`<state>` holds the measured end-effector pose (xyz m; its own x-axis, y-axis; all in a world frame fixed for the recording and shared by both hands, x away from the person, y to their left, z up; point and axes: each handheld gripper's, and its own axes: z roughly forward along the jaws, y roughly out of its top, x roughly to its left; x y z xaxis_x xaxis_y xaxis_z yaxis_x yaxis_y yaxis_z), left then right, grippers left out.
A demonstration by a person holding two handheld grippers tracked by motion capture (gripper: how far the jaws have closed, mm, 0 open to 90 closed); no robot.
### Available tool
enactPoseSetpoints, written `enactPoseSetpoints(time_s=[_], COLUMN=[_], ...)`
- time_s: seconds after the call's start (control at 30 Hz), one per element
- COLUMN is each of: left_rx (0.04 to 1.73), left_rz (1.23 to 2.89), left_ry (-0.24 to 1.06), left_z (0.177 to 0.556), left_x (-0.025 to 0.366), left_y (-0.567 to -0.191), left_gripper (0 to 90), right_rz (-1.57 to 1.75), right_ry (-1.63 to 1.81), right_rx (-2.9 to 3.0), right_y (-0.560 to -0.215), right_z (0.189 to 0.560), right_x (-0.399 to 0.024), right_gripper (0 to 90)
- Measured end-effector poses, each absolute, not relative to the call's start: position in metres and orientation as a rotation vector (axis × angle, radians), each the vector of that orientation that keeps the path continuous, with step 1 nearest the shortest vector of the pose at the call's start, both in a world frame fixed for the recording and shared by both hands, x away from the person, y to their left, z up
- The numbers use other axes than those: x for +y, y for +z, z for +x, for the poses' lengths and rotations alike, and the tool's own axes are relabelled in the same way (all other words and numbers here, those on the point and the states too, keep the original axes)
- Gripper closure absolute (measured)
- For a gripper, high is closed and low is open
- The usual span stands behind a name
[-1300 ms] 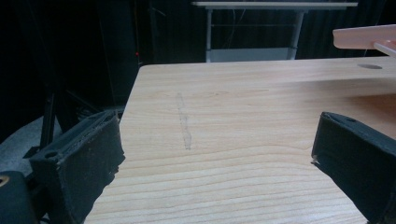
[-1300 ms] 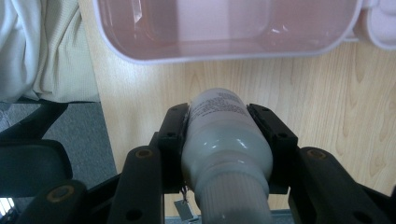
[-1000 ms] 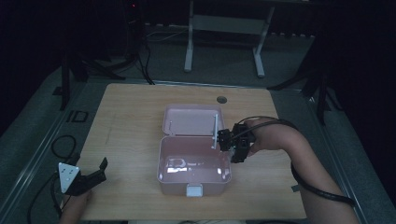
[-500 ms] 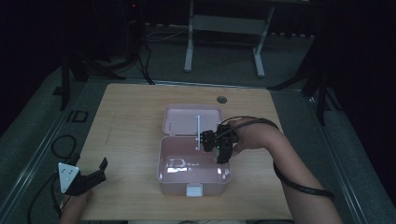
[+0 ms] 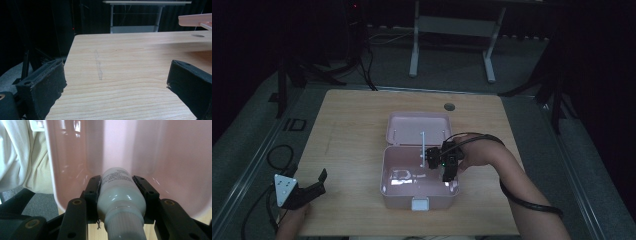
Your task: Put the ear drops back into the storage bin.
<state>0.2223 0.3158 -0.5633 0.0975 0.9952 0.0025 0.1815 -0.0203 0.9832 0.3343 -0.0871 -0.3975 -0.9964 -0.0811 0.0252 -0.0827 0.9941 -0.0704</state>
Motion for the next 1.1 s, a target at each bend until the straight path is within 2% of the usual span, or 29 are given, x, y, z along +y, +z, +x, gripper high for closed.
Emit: enactPoseSetpoints(time_s=[0.6,1.1], left_rx=[1.262,1.264], left_rz=[1.396,1.397], left_ry=[1.053,1.05], left_z=[0.223,0.223], left_x=[0.316,0.316], left_y=[-0.563,-0.563], left_gripper=[2.0,2.0], right_rz=[0.242,0.207], right_ry=[0.223,0.312], right_rx=[-3.077,-3.052], right_y=[-0.455,-0.488], right_z=[0.331,0.335], right_x=[-0.067,-0.06], right_gripper=[59.7,59.7])
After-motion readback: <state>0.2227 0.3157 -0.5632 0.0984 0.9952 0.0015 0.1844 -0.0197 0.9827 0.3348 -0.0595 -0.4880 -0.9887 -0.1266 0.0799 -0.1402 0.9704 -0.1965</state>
